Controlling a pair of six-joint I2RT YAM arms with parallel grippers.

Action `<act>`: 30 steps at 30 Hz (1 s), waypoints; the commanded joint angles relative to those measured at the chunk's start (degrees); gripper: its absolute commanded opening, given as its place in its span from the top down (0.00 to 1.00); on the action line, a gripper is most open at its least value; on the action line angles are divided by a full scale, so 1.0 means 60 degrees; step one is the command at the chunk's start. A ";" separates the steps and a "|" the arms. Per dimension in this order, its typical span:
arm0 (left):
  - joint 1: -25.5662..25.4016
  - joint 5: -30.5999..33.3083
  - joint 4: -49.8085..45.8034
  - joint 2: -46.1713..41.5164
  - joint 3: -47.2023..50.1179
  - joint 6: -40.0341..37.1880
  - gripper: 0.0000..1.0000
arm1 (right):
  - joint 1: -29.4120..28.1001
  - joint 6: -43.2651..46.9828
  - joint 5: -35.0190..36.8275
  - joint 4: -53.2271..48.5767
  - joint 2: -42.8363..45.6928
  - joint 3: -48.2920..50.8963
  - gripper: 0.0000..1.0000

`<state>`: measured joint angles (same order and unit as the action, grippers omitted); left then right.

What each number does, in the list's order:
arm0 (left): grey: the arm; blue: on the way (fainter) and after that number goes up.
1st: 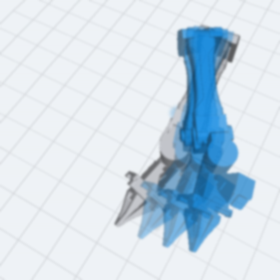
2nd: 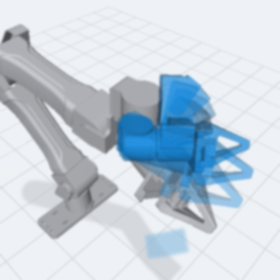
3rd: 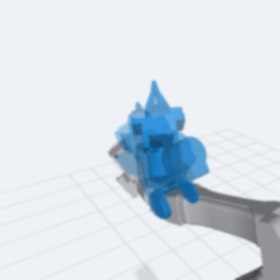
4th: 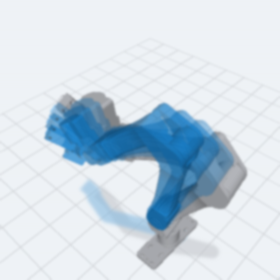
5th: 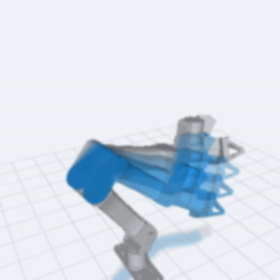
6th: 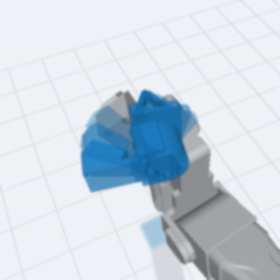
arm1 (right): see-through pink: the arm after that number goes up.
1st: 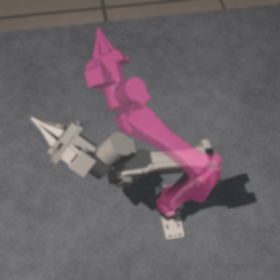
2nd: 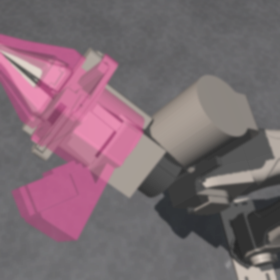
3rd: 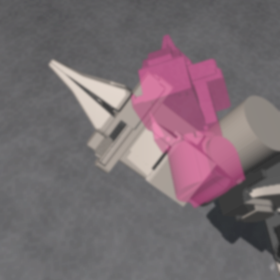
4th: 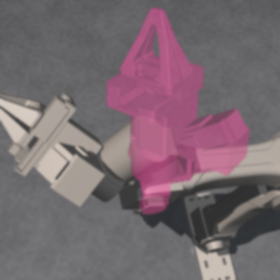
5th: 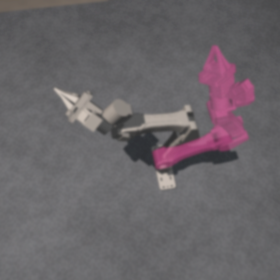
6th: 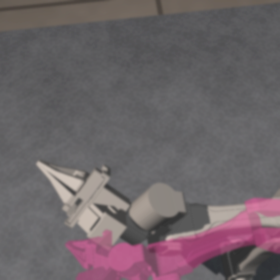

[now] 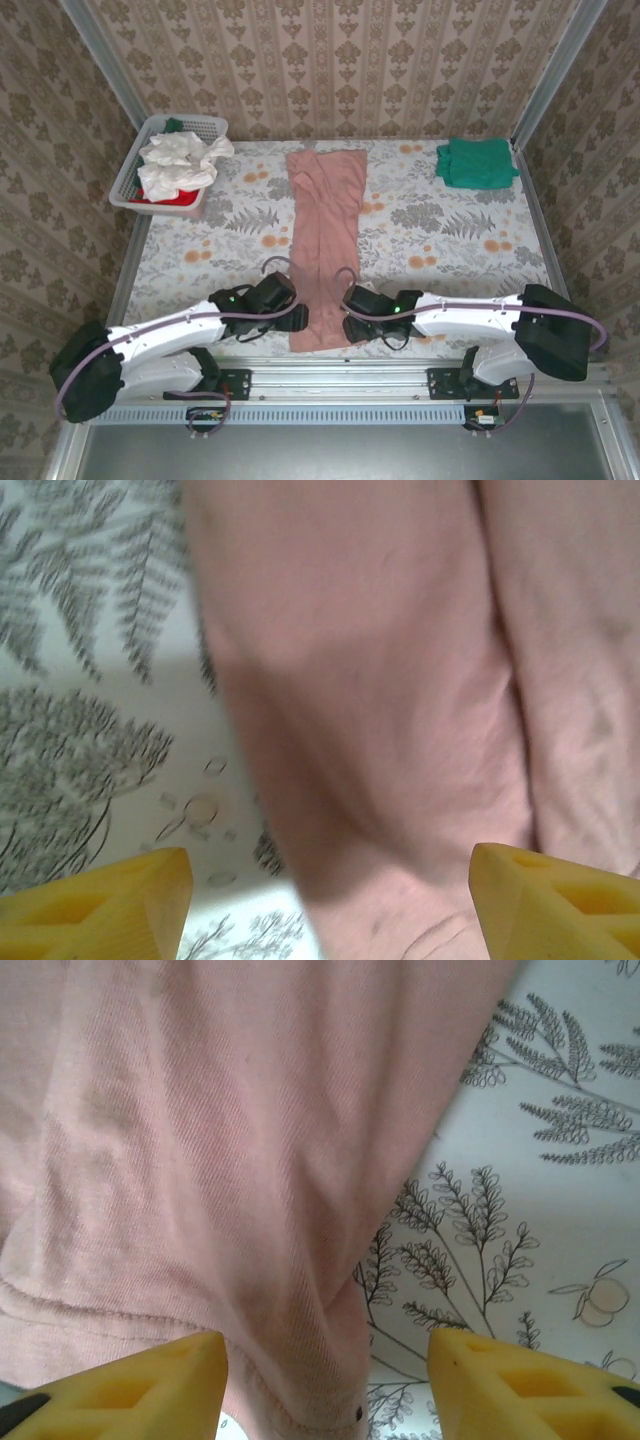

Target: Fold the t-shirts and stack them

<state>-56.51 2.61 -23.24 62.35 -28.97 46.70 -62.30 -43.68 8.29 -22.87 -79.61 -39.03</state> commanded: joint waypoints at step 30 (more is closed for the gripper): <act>0.1136 -0.0232 0.0392 -0.0651 0.1551 -0.0796 1.00 | 0.0364 -0.0469 0.0734 -0.1699 0.0924 0.0140 0.60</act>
<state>-50.15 1.52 -16.91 60.75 -20.97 42.41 -60.36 -46.68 11.64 -30.44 -75.66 -36.91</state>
